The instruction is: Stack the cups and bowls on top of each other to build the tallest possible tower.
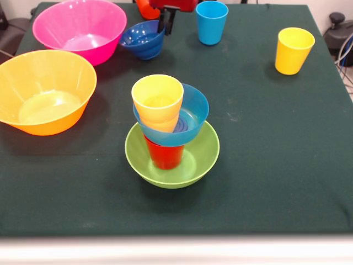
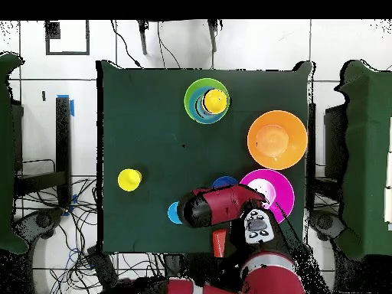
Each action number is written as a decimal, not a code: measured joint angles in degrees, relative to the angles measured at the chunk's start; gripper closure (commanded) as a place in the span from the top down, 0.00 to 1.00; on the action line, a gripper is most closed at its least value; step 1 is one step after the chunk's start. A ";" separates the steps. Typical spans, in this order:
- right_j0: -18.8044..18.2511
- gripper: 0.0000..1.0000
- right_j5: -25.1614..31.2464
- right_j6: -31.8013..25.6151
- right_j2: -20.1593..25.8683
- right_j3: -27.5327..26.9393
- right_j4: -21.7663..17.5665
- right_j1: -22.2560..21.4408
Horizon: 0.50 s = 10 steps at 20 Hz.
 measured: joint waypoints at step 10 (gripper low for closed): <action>-3.60 0.00 8.37 0.00 4.80 -0.17 5.88 -8.44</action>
